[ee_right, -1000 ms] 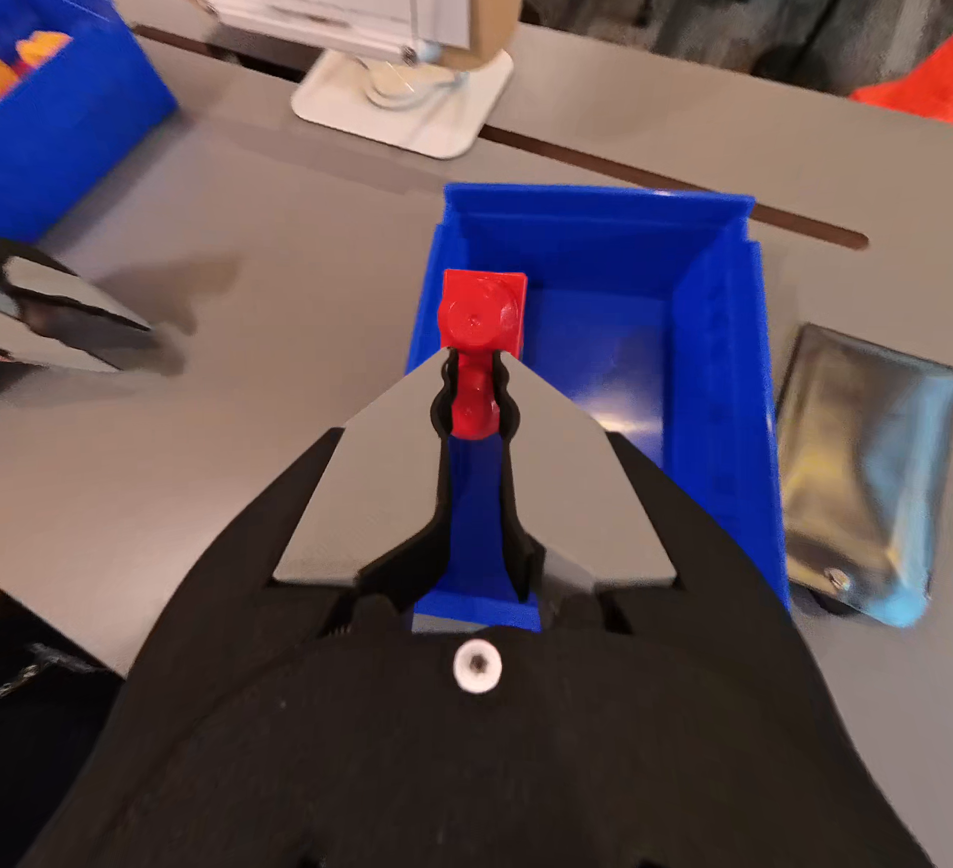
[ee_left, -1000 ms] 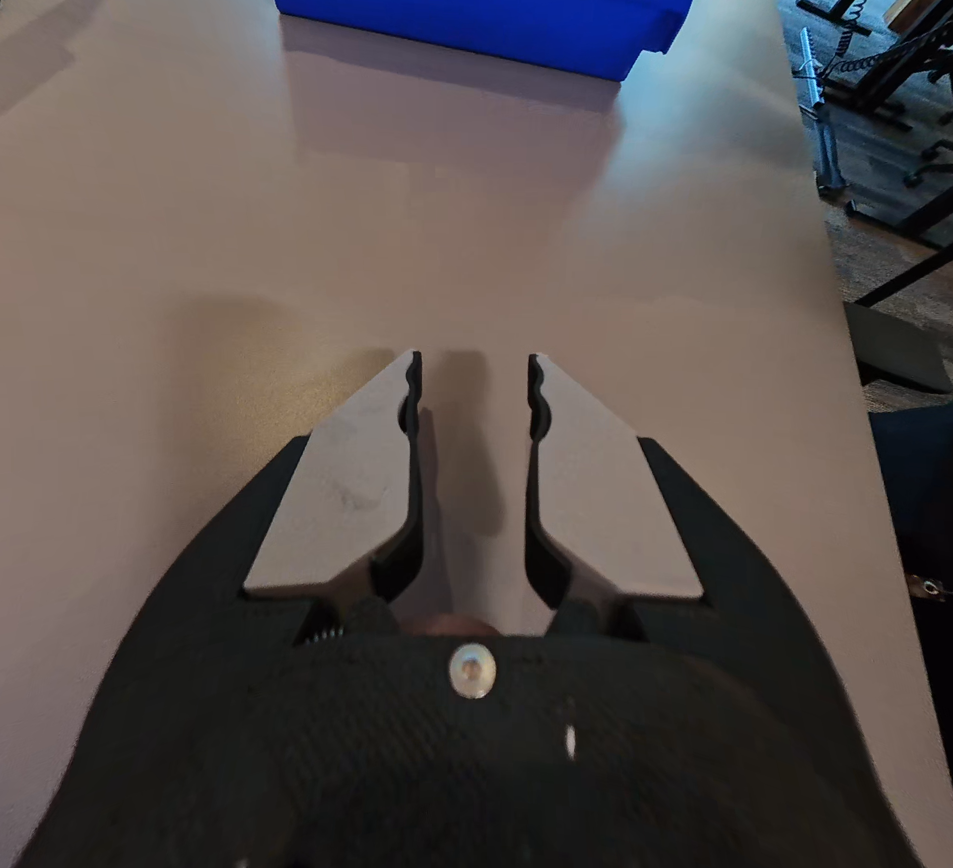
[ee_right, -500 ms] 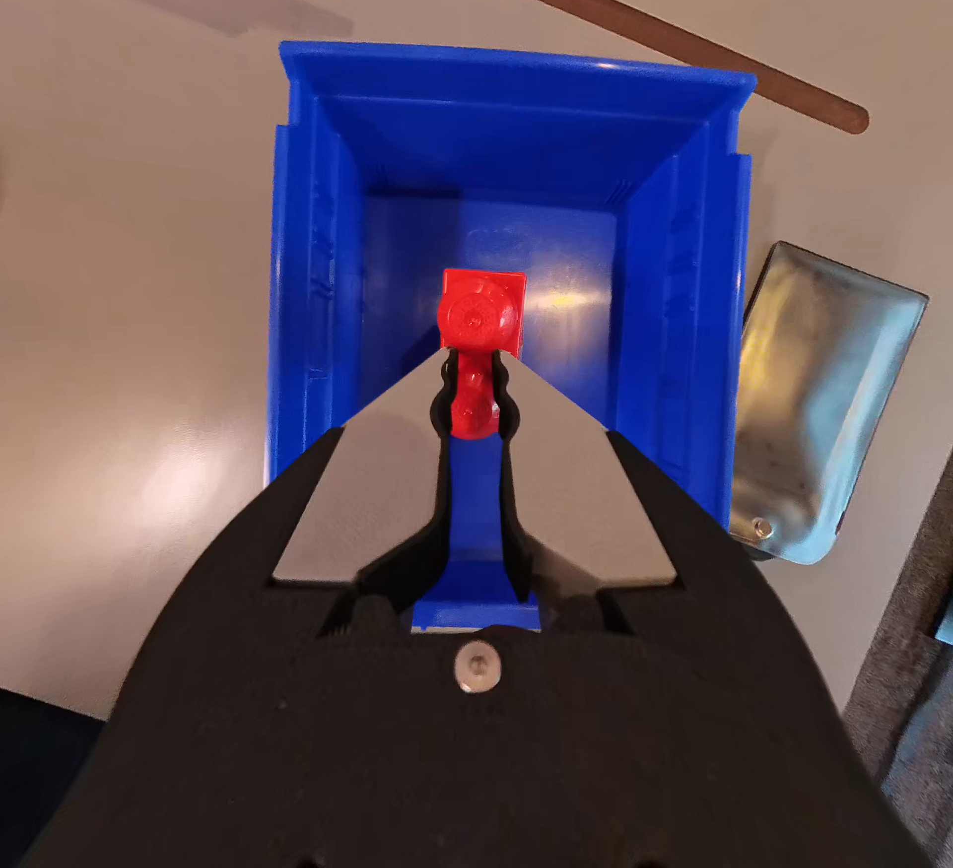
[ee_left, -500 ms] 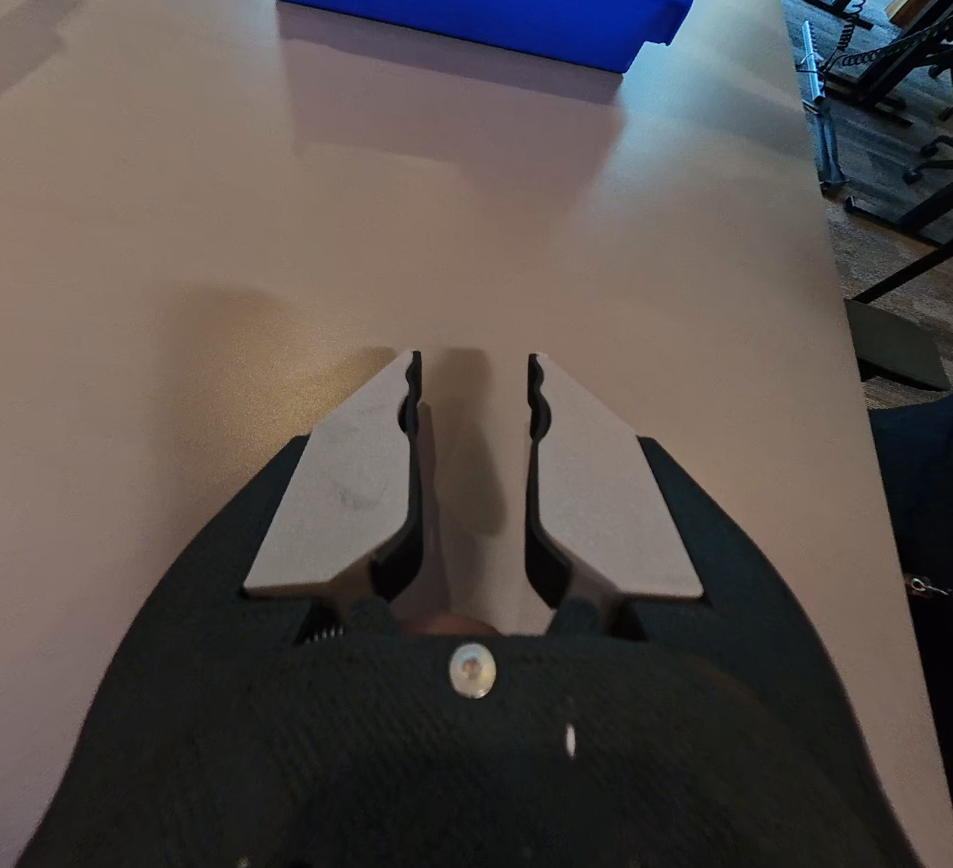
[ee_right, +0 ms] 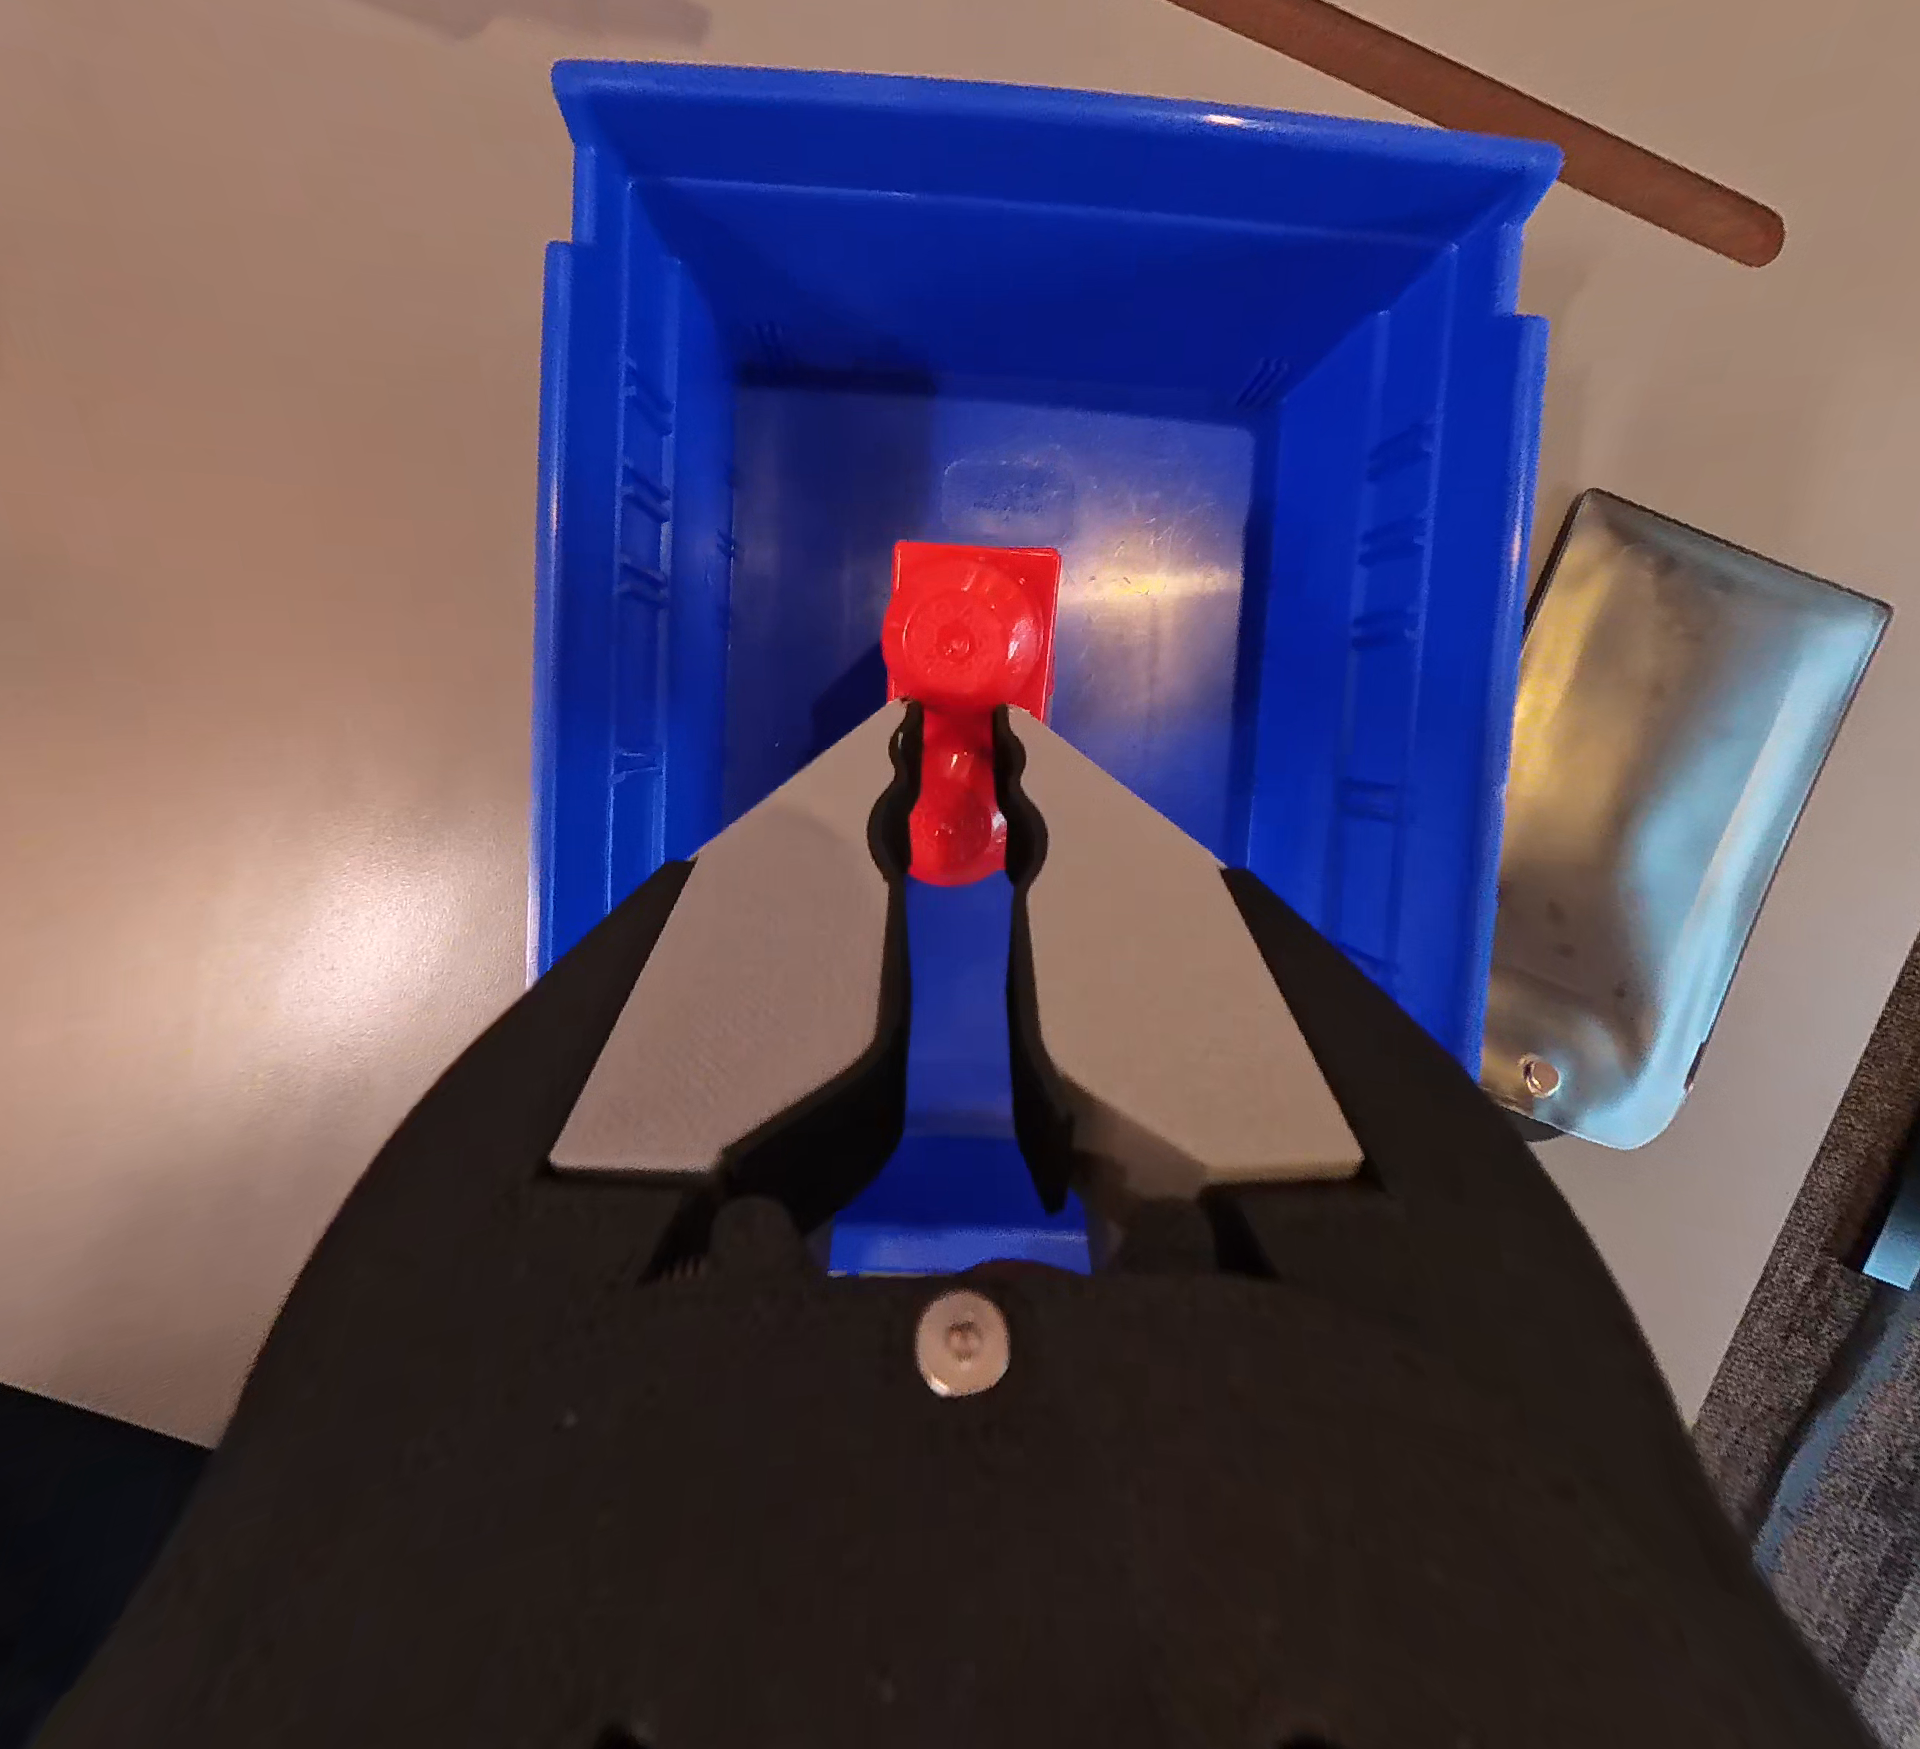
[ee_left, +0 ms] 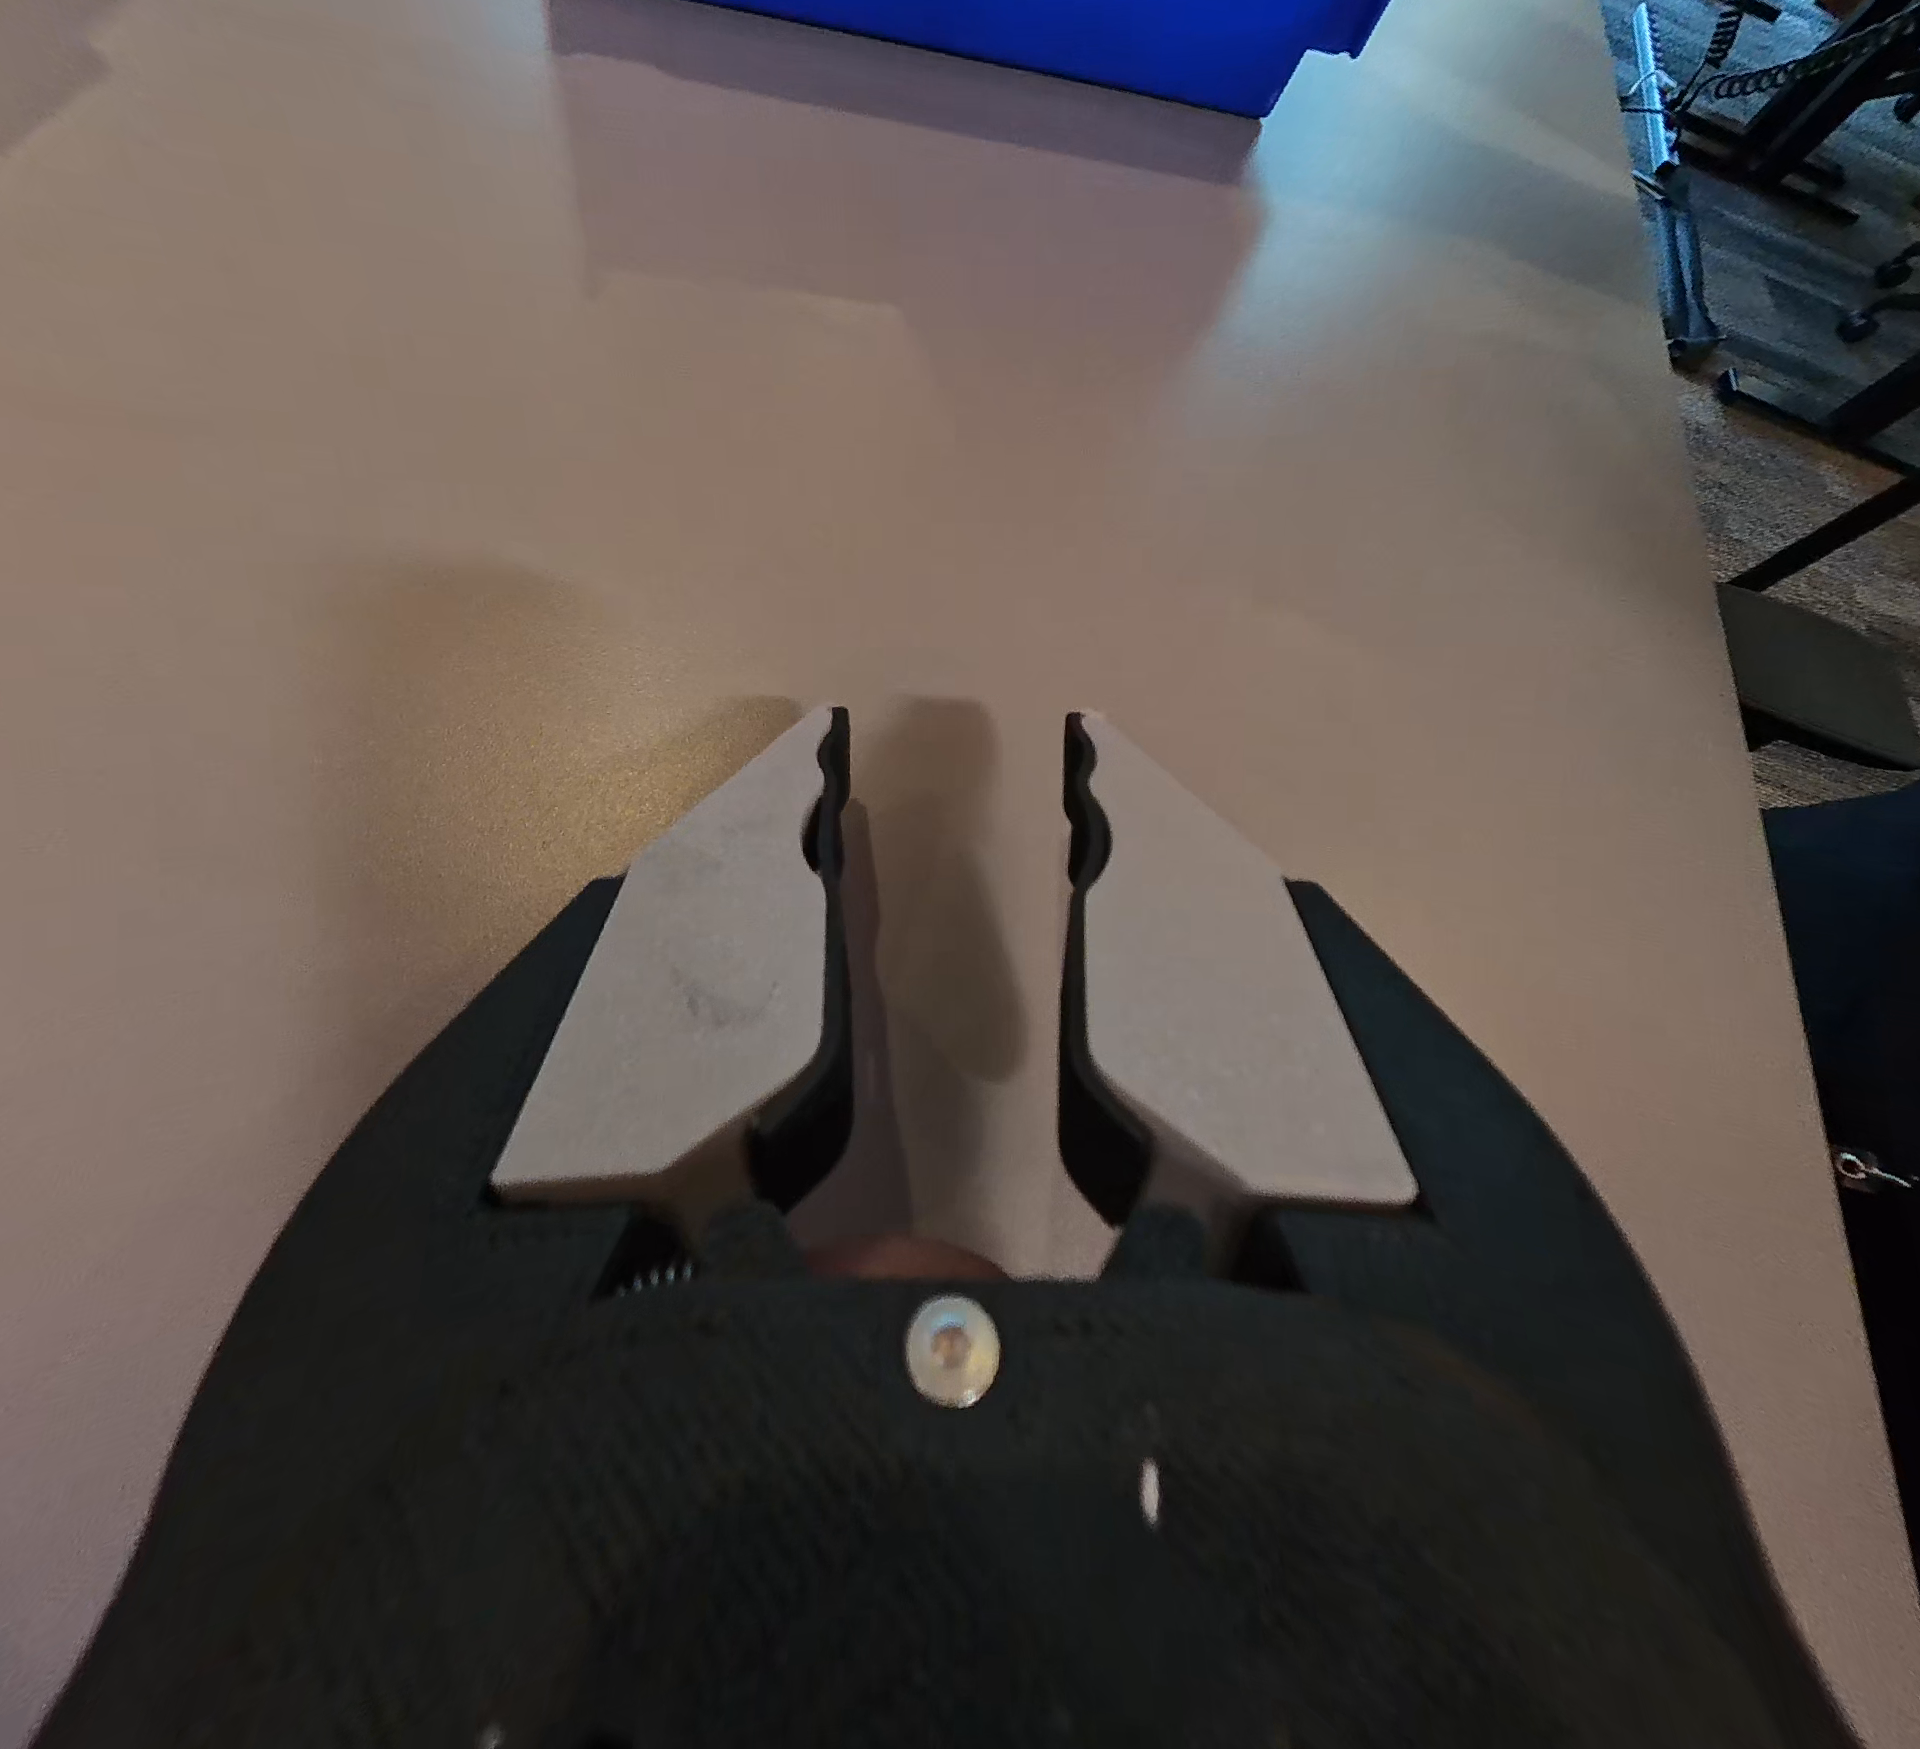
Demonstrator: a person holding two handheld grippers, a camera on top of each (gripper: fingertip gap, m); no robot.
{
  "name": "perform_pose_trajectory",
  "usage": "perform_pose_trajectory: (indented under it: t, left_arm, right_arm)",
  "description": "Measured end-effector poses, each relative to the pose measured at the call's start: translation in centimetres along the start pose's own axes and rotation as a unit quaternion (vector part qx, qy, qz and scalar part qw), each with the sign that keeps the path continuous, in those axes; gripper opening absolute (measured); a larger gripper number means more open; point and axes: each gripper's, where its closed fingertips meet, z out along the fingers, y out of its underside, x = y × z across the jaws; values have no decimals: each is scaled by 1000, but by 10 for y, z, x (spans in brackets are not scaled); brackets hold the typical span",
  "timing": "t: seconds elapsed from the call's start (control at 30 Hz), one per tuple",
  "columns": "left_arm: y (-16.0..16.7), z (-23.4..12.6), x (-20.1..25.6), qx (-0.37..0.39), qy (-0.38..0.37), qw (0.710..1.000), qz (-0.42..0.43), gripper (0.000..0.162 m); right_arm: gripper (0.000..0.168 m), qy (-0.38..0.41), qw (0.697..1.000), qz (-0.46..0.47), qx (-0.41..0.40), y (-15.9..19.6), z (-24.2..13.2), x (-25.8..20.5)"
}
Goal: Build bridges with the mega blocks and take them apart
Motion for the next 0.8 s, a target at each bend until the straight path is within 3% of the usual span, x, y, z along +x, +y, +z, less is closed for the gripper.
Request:
perform_pose_trajectory:
  t: [0.47, 0.8]
  left_arm:
    - [2, 1, 1, -6, 2, 1000, 0, 39]
    - [3, 2, 2, -13, 7, 1000, -3, 39]
  right_arm:
    - [11, -1, 1000, -9, -8, -5, -1, -3]
    - [11, 15, 998, -28, -61, -3, 11, 4]
